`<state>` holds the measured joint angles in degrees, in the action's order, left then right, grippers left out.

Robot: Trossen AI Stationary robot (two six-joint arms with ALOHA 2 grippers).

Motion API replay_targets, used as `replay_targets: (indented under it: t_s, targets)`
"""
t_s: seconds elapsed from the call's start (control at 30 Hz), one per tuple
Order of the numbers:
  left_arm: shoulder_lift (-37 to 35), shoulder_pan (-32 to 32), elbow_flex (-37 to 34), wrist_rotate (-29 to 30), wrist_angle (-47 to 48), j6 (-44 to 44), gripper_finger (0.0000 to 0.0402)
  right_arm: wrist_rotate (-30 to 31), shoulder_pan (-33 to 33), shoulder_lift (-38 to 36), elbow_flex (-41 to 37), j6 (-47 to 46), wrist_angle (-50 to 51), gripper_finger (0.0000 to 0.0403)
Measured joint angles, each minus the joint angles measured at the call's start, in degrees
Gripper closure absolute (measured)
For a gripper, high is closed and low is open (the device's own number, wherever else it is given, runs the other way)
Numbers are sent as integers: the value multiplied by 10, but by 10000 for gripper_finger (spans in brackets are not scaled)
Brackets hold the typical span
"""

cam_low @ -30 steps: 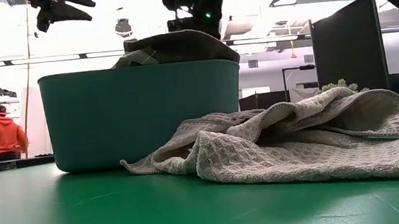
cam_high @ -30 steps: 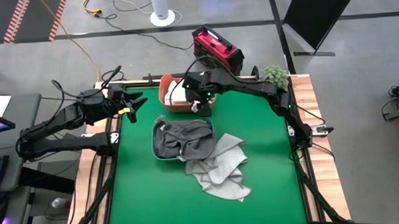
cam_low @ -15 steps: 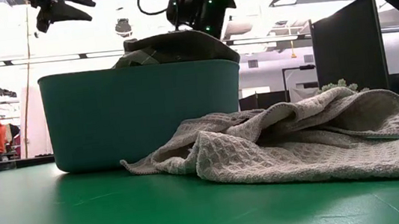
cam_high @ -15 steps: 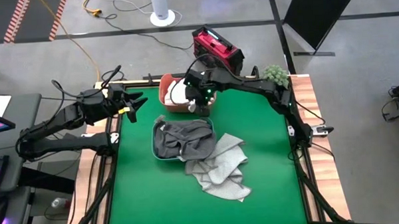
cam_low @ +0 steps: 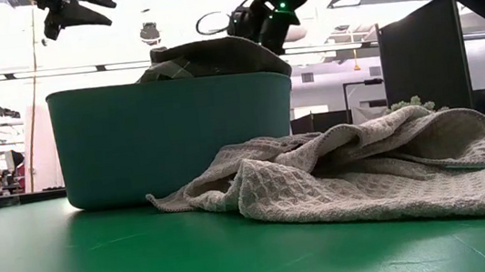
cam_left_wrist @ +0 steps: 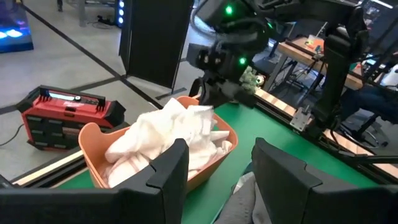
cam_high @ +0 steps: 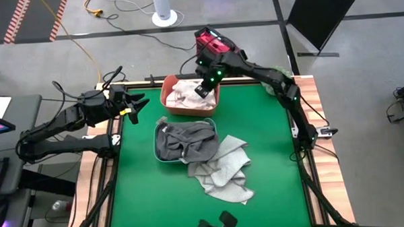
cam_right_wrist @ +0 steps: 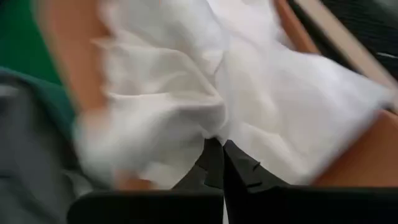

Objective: Sort towels by color in basket
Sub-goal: Put the white towel into the orange bin

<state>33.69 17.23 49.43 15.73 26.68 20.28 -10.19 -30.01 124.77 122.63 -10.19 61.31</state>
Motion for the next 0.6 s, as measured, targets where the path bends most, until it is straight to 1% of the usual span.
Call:
replay_targets:
  t_s: [0.1, 0.23, 0.43, 0.6]
  targets:
    - [0, 0, 0, 0, 0, -1, 235, 73, 5, 9, 0, 38, 20, 388]
    - [0, 0, 0, 0, 0, -9, 235, 114, 16, 26, -1, 62, 23, 389]
    - [0, 0, 0, 8, 0, -17, 235, 119, 40, 52, -1, 121, 42, 382]
    - [0, 0, 0, 10, 0, -17, 235, 119, 57, 58, -1, 152, 55, 338]
